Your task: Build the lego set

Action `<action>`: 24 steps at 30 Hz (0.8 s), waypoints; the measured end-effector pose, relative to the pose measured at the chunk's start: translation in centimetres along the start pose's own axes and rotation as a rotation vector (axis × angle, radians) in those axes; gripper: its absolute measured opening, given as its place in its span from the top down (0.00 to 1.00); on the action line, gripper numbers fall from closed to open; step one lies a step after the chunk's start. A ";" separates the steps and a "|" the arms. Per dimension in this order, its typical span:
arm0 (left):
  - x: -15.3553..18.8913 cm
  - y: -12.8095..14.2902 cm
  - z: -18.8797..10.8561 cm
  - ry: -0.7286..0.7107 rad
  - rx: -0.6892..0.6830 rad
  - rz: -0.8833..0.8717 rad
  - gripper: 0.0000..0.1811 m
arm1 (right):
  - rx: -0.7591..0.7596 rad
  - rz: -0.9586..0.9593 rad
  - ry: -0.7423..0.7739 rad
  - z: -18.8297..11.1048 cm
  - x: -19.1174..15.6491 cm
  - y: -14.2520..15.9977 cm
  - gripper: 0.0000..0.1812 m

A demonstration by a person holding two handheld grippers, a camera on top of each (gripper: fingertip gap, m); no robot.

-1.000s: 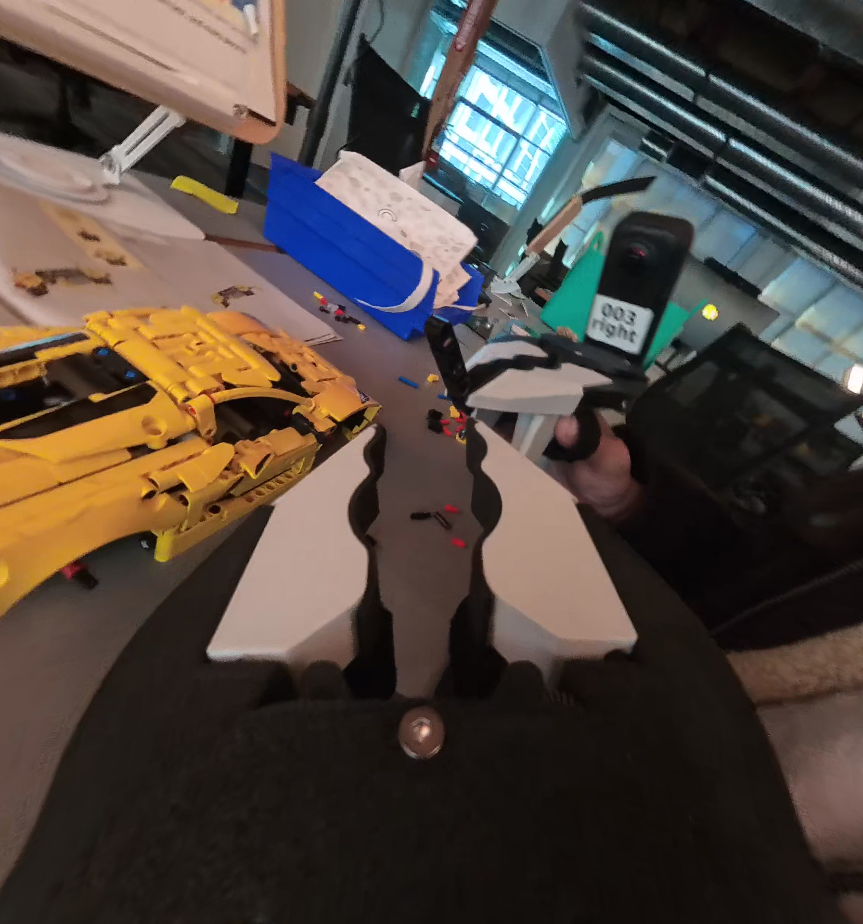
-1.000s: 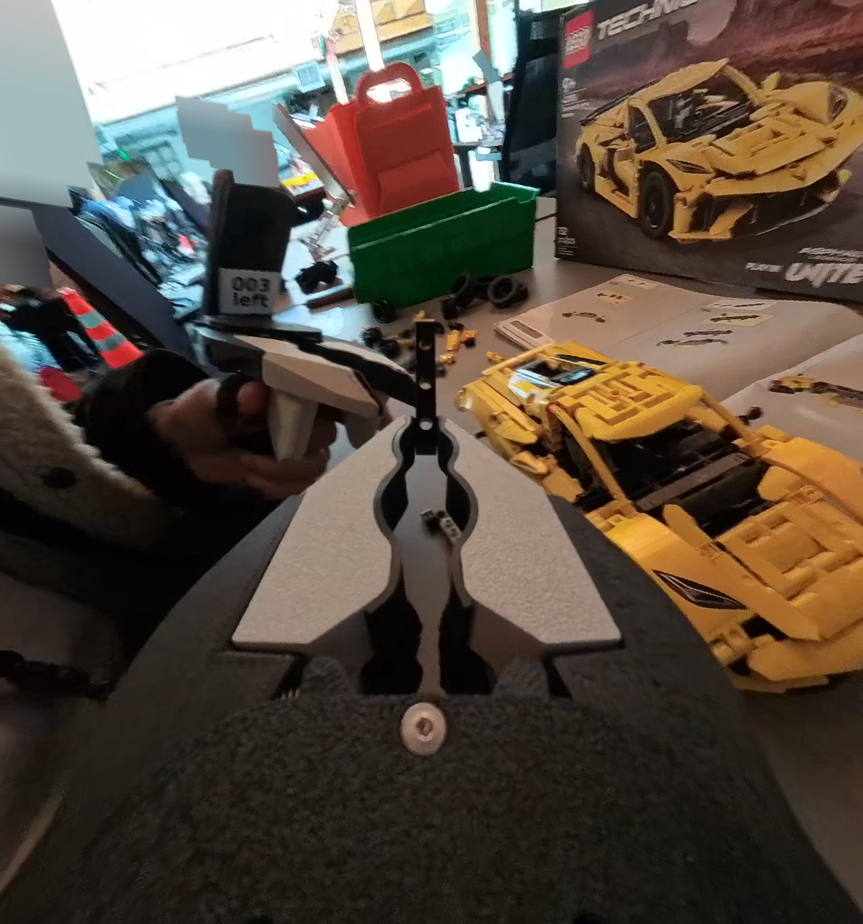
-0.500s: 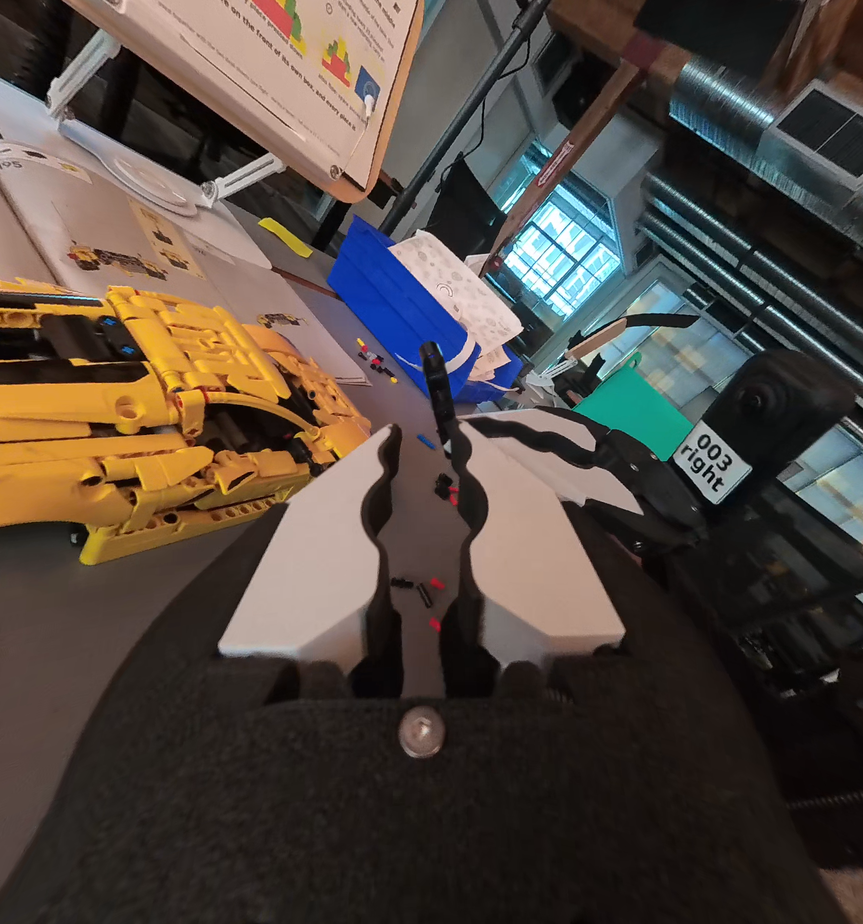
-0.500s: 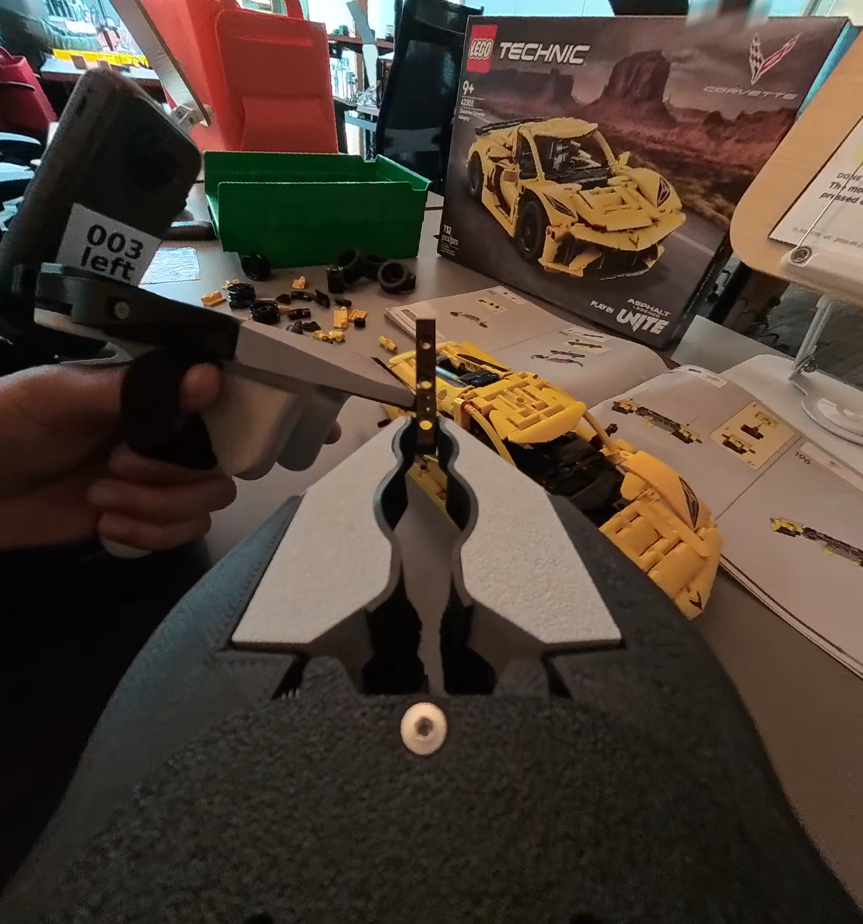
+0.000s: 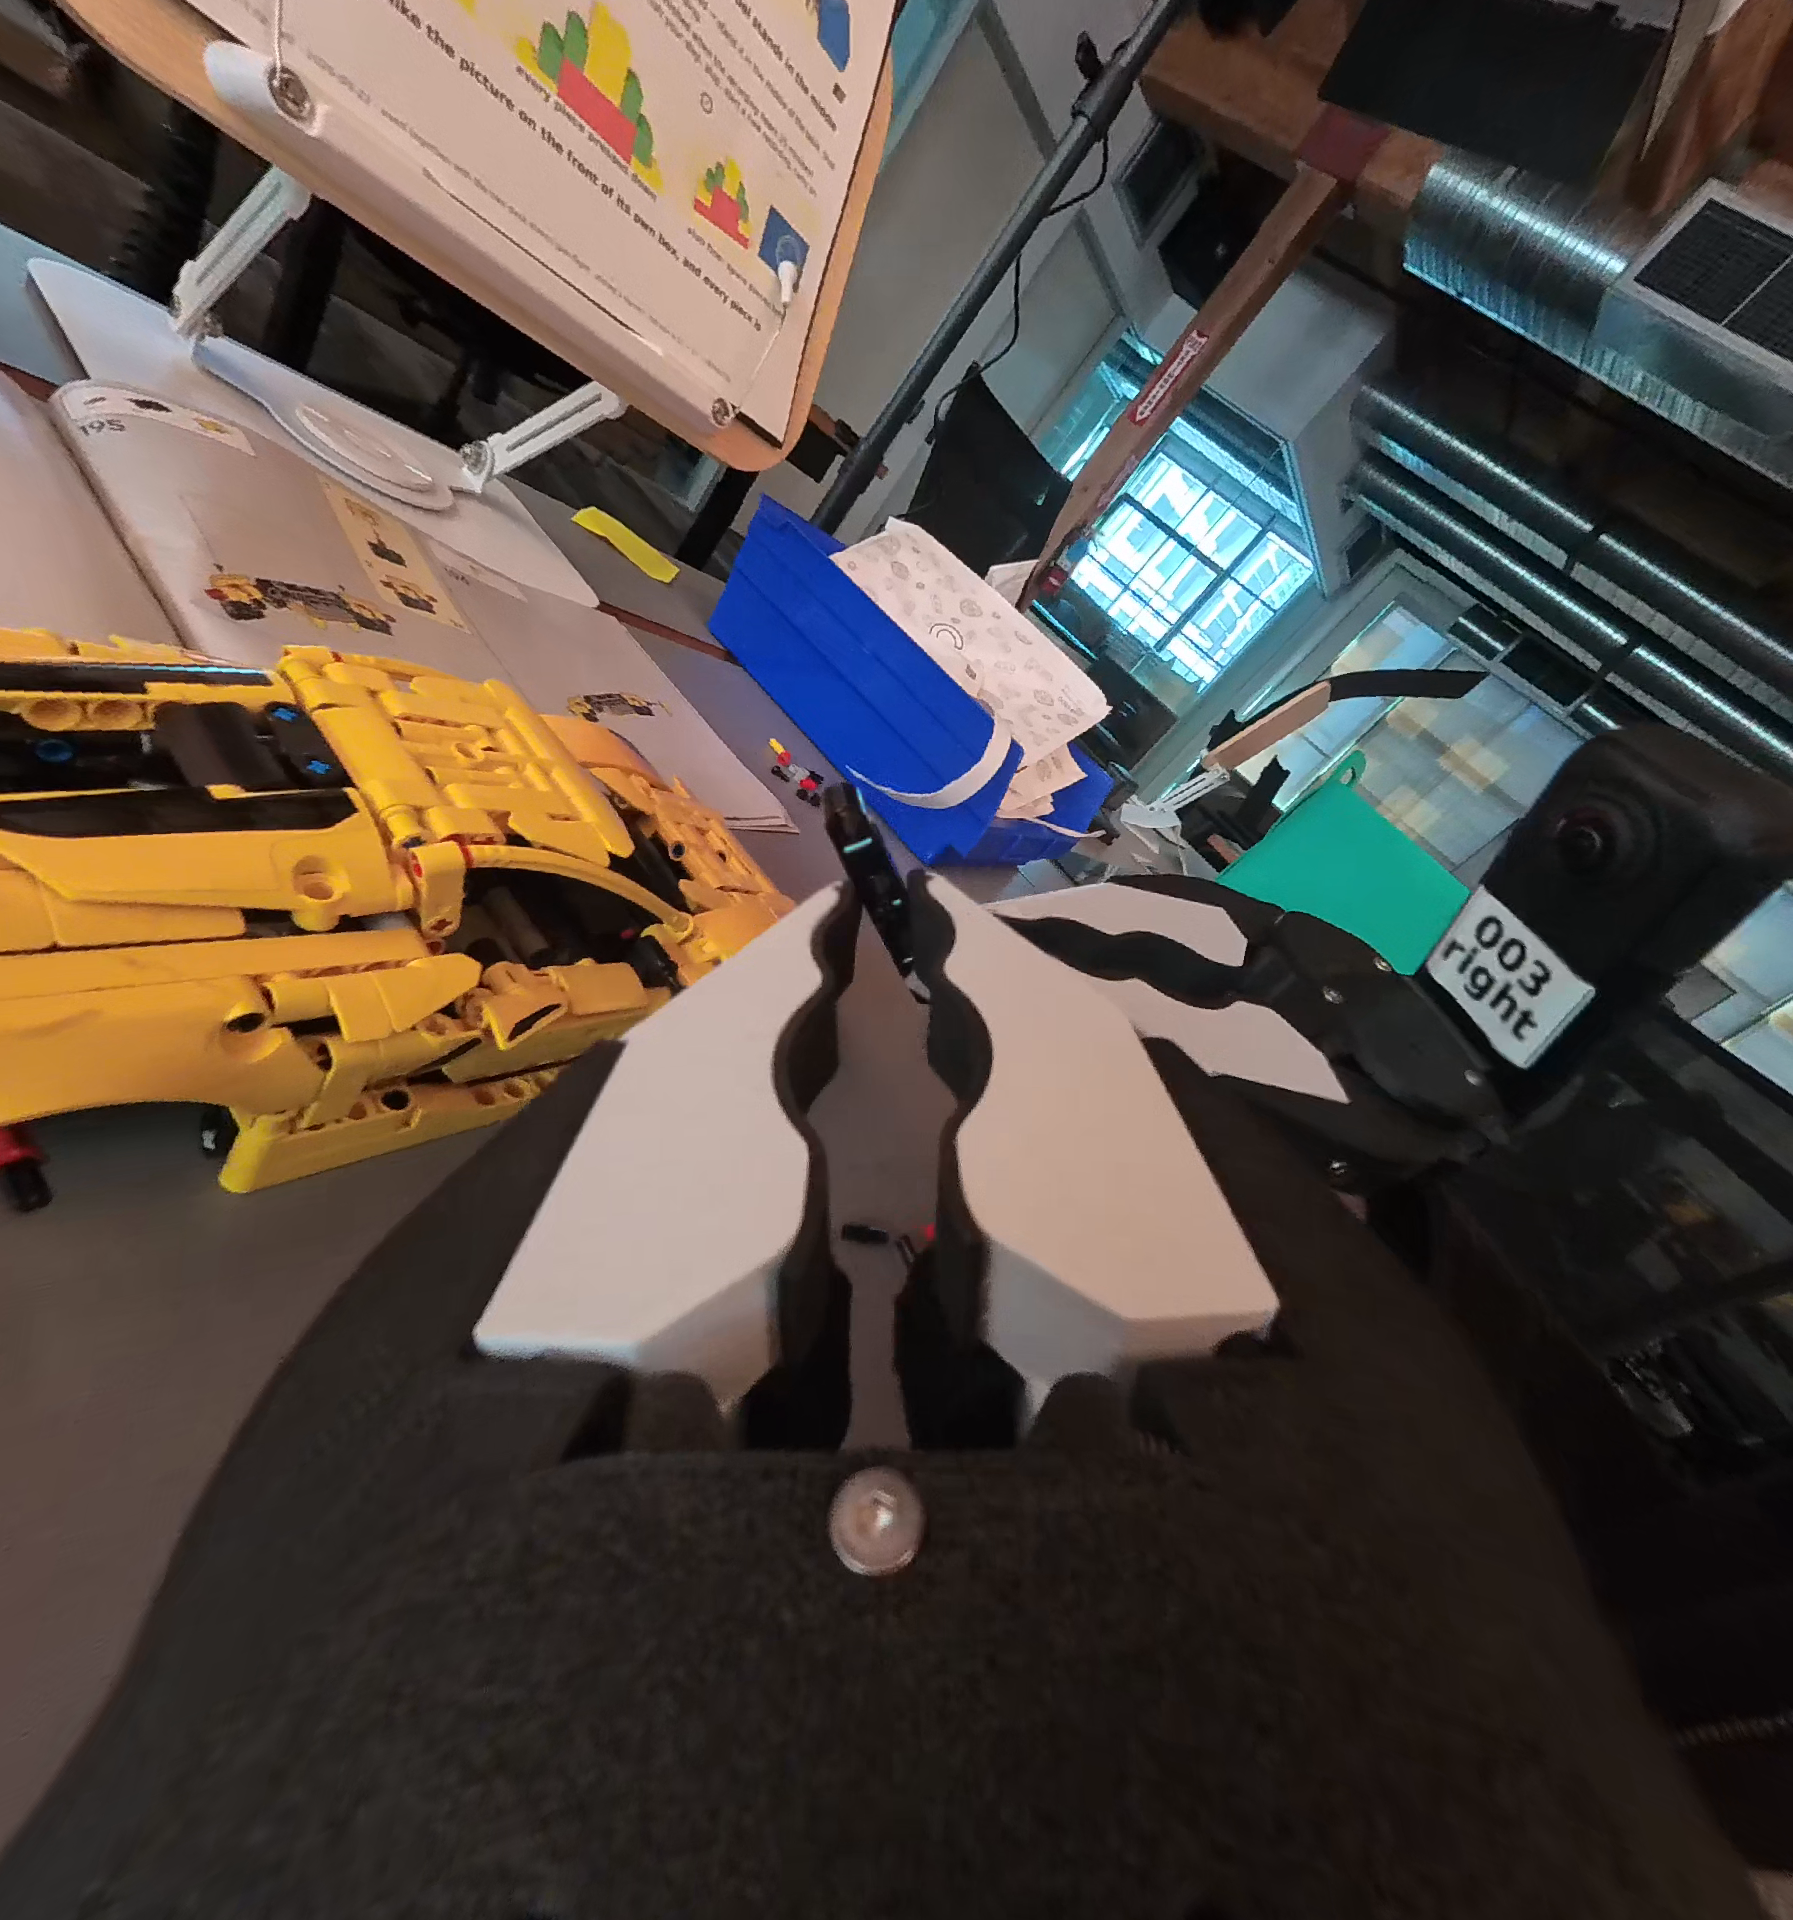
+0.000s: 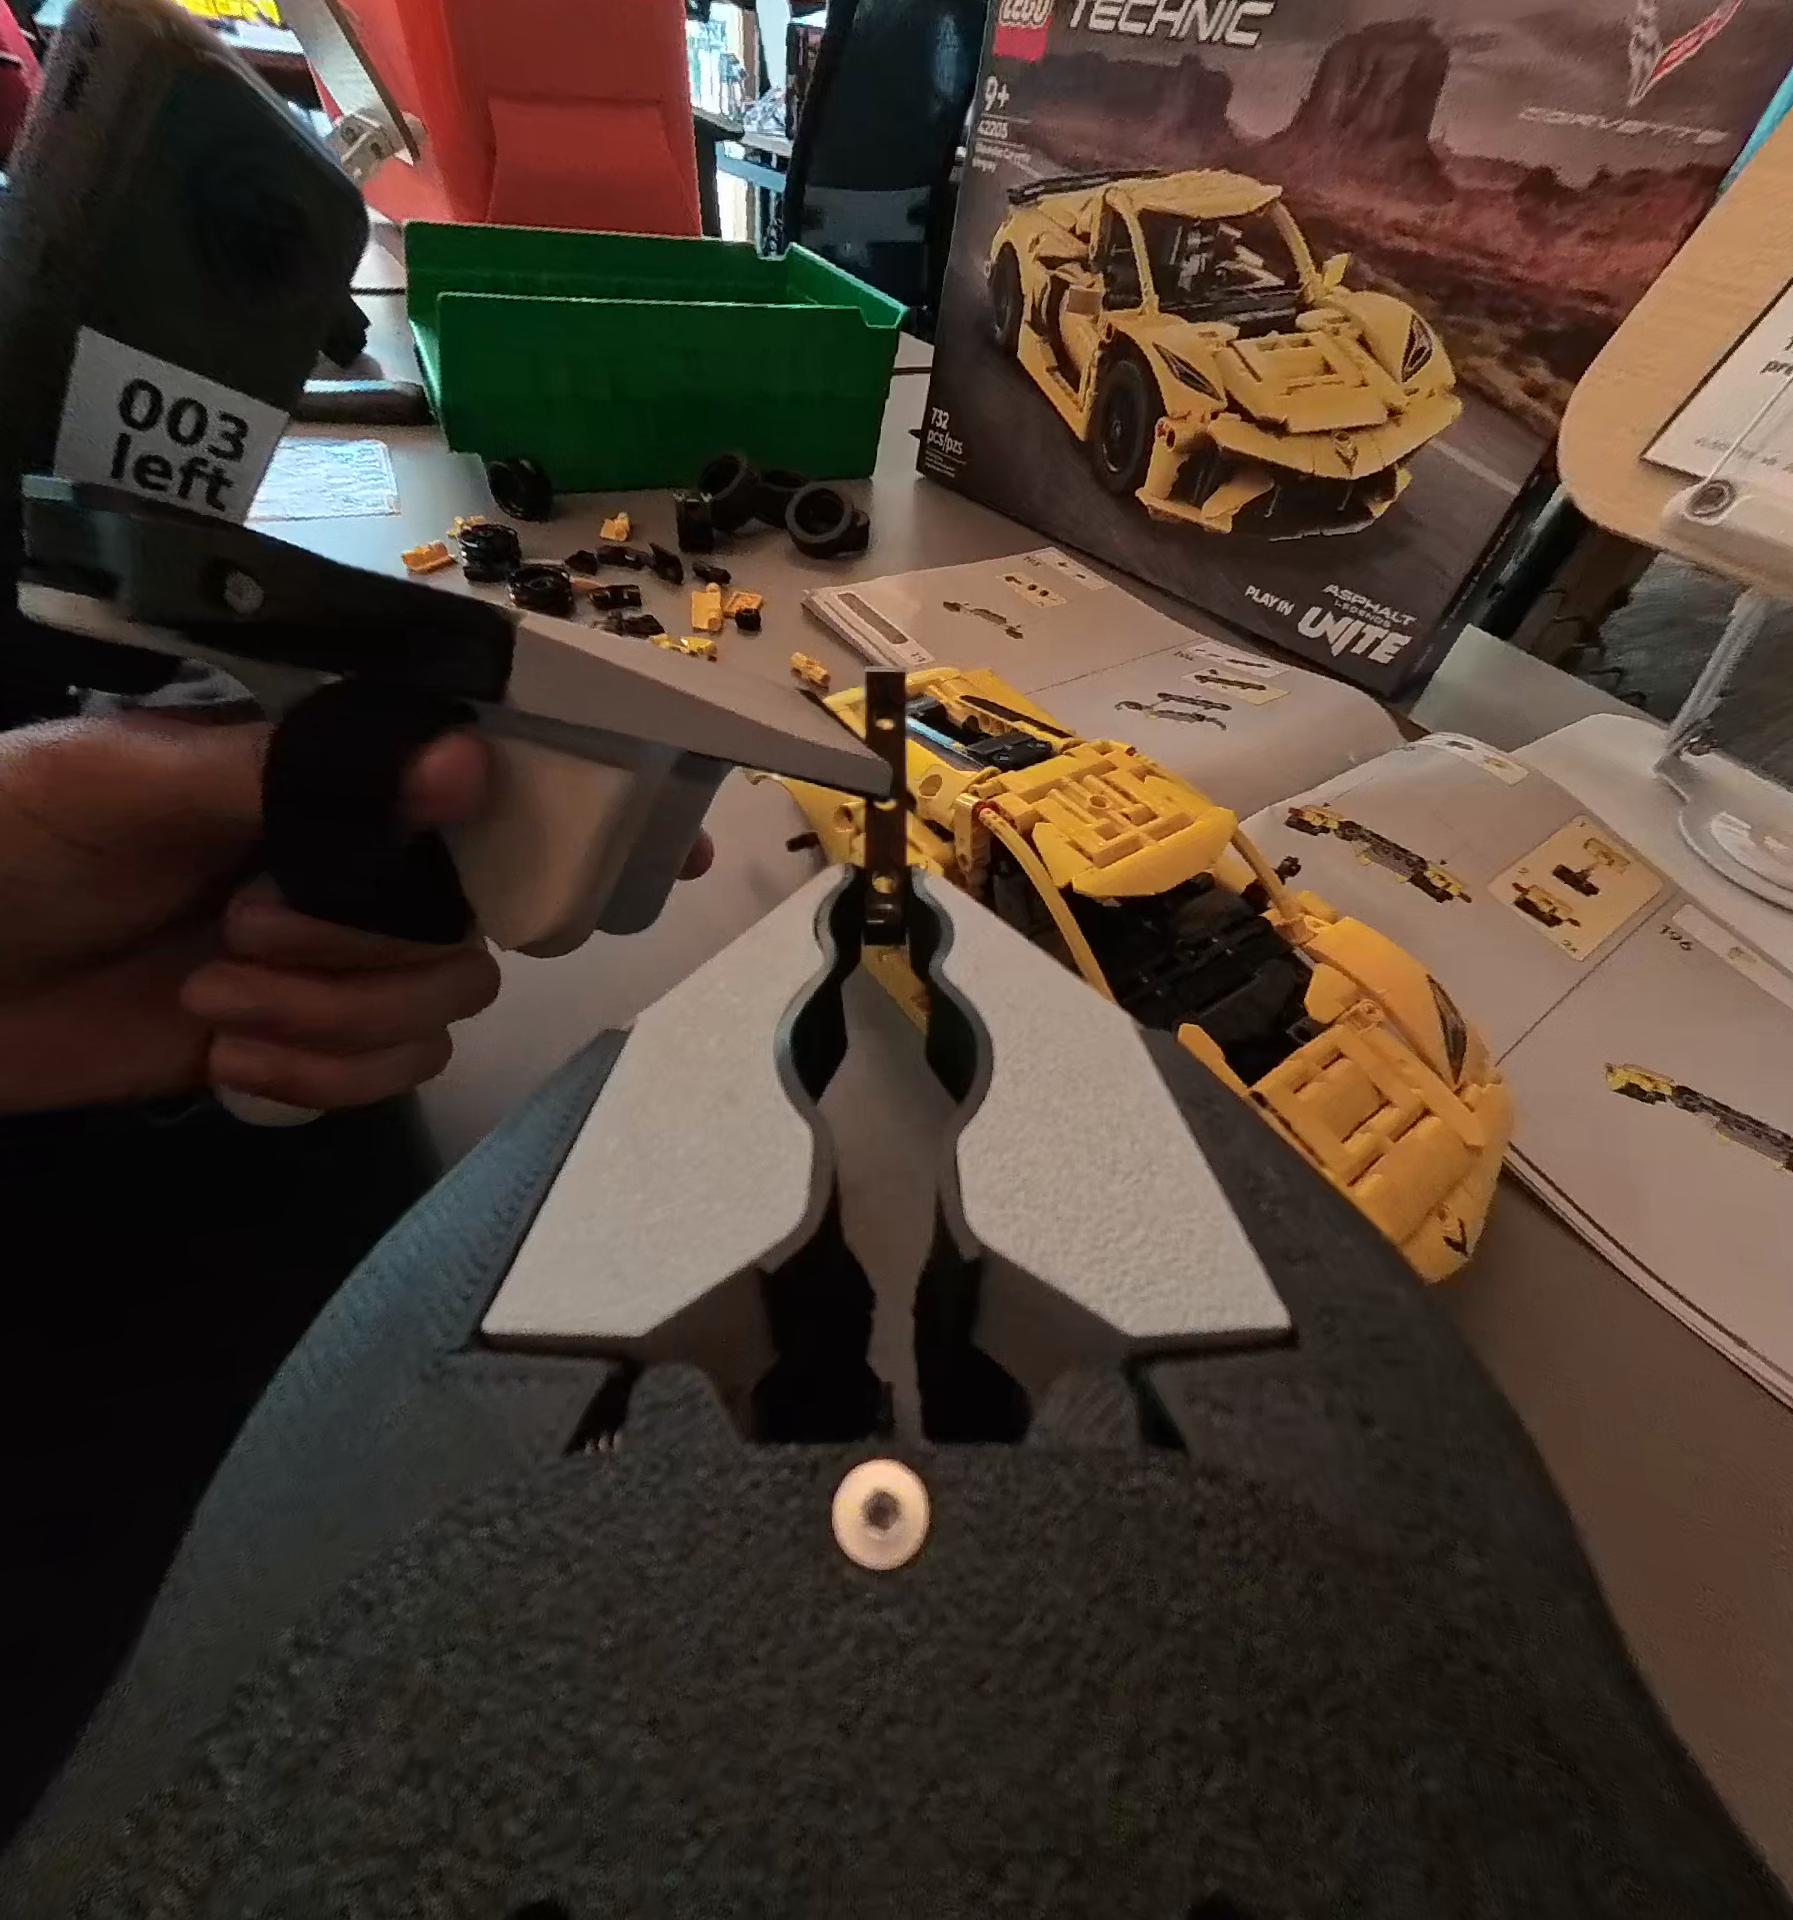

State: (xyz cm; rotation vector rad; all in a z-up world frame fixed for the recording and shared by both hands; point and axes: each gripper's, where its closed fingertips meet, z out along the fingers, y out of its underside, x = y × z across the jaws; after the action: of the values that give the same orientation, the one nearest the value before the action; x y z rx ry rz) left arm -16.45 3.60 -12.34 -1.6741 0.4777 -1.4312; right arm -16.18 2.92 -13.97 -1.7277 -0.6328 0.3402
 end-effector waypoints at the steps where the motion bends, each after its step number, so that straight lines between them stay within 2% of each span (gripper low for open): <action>1: 0.0 0.0 0.0 0.004 0.001 0.003 0.95 | 0.001 -0.021 0.014 0.0 0.0 0.0 0.97; 5: 0.0 0.2 0.1 0.035 -0.008 -0.048 0.95 | -0.009 -0.114 0.063 0.0 0.0 0.0 0.97; 10: 0.0 0.1 0.1 0.064 0.007 -0.094 0.96 | -0.010 -0.078 0.055 0.2 0.0 0.1 0.96; 14: 0.9 -0.6 -0.3 0.148 0.030 -0.102 0.96 | 0.043 0.009 -0.020 0.1 -1.1 -0.7 0.95; 17: 1.5 -1.5 -1.0 0.264 0.011 -0.150 0.96 | 0.137 0.043 -0.098 -0.6 -1.6 -2.0 0.94; 18: 1.1 -2.1 -1.4 0.274 0.007 -0.147 0.96 | 0.167 0.063 -0.129 -1.1 -1.7 -2.4 0.91; 19: 0.7 -2.7 -2.0 0.278 -0.001 -0.118 0.96 | 0.198 0.081 -0.160 -1.7 -1.6 -2.8 0.87; 21: -0.3 -4.1 -3.4 0.259 -0.027 -0.006 0.96 | 0.187 0.110 -0.231 -2.8 -1.3 -2.2 0.86; 24: -2.7 -5.4 -5.3 0.154 -0.077 0.211 0.96 | -0.052 0.129 -0.253 -3.7 0.4 2.4 0.85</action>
State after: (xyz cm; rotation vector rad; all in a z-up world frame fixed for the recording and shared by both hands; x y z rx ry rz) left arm -23.40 6.71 -9.82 -1.5283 0.7809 -1.4053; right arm -13.29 -0.20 -15.30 -1.7949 -0.7187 0.6455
